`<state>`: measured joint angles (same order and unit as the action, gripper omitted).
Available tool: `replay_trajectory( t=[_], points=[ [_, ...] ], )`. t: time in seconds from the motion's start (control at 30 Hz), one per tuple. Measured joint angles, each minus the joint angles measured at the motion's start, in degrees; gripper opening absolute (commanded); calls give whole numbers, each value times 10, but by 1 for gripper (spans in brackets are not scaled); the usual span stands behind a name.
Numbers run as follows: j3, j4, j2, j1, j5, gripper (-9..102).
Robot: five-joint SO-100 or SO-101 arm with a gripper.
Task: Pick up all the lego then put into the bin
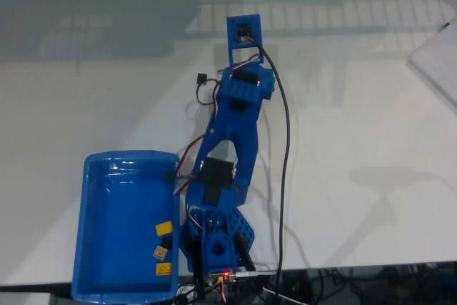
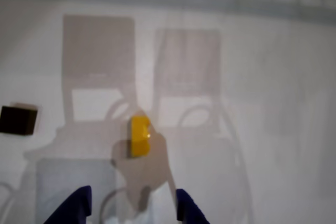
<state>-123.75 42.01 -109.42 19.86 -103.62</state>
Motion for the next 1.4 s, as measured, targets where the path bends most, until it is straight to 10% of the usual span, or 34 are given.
replay_trajectory(
  t=[1.4],
  points=[
    [163,-21,267,9,-7,8]
  ],
)
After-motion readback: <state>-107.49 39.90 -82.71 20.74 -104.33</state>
